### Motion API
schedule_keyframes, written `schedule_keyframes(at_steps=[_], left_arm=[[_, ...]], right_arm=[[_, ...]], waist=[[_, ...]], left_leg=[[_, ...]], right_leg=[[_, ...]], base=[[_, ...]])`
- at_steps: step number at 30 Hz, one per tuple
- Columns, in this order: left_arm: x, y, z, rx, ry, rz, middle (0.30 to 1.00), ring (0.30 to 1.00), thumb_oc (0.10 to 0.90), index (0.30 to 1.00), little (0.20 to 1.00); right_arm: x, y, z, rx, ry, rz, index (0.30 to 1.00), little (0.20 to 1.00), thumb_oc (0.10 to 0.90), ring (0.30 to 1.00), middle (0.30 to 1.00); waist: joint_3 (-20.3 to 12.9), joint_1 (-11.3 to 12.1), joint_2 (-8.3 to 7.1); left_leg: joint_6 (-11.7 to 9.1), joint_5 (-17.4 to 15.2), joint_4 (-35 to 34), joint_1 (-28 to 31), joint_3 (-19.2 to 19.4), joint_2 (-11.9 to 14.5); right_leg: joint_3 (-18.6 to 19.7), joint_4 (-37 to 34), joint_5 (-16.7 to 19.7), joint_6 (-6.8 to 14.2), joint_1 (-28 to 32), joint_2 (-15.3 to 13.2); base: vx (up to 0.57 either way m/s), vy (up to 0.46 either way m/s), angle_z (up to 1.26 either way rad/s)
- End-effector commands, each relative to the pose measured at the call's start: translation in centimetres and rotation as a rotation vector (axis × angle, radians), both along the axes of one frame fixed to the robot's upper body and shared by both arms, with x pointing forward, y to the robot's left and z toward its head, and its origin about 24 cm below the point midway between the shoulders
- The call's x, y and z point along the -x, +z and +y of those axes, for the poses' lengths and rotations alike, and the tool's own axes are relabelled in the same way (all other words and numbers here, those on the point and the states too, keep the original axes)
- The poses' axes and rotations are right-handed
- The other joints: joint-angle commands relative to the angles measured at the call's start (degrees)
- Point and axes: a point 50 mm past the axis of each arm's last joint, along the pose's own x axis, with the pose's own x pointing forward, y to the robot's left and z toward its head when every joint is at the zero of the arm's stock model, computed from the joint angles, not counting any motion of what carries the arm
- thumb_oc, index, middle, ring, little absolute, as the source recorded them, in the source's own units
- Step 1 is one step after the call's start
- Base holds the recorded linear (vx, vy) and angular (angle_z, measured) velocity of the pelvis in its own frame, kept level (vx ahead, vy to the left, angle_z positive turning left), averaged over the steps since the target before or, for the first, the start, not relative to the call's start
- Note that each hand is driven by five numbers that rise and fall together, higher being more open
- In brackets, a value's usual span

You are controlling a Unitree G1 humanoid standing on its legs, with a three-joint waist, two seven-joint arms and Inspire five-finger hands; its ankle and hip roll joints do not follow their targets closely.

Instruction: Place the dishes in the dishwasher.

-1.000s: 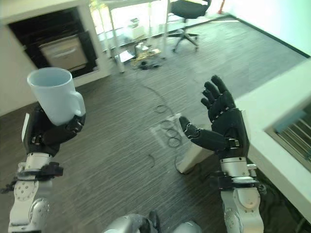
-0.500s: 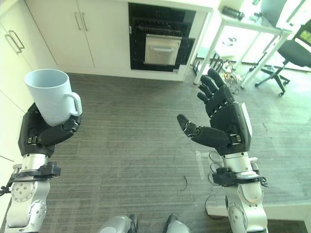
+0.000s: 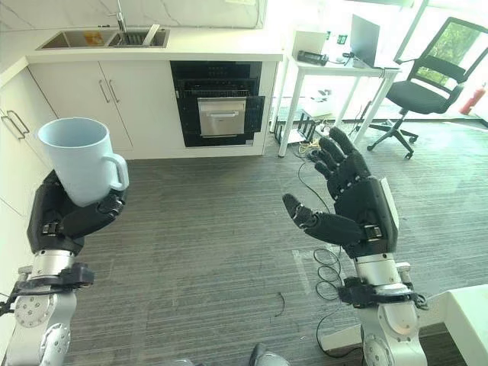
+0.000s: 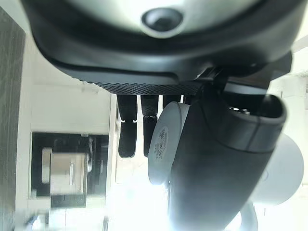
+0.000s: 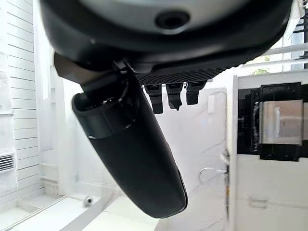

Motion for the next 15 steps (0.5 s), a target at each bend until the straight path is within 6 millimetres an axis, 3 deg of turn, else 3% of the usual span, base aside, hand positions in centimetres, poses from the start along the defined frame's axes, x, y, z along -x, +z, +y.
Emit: schedule_keyframes(at_steps=[1, 11, 15], left_arm=[[-0.38, 5.87, -2.91, -0.107, -0.173, -0.330, 0.300, 0.300, 0.400, 0.300, 0.300], [-0.09, 5.65, -3.11, -0.096, -0.215, -0.330, 0.300, 0.300, 0.400, 0.300, 0.300], [0.22, 5.56, -2.66, -0.045, -0.206, -0.340, 0.300, 0.300, 0.400, 0.300, 0.300]], right_arm=[[-0.07, 4.36, 0.52, 0.005, 0.019, -0.255, 0.900, 0.900, 0.800, 0.900, 0.900], [-0.12, 4.19, 0.47, 0.014, 0.011, -0.244, 0.900, 0.900, 0.800, 0.900, 0.900], [-0.42, 4.34, 0.89, 0.048, 0.016, -0.245, 0.900, 0.900, 0.800, 0.900, 0.900]], waist=[[-0.30, -2.43, 1.00], [-1.05, -1.97, 0.74], [-1.16, -1.08, 0.67]], left_leg=[[-2.71, -2.29, -3.66, -0.46, -0.99, 0.90], [-1.96, -2.62, -3.66, -0.36, -0.75, 1.21], [-2.18, -1.78, -3.66, 0.78, -1.79, 1.40]], right_leg=[[4.52, 1.67, -10.59, 4.39, 2.60, 1.85], [4.25, 1.67, -11.45, 3.75, 3.09, 2.55], [3.97, 1.67, -12.73, 2.18, 4.63, 4.08]], base=[[0.02, -0.006, -0.19], [0.02, -0.053, -0.04], [0.04, -0.237, 0.00]])
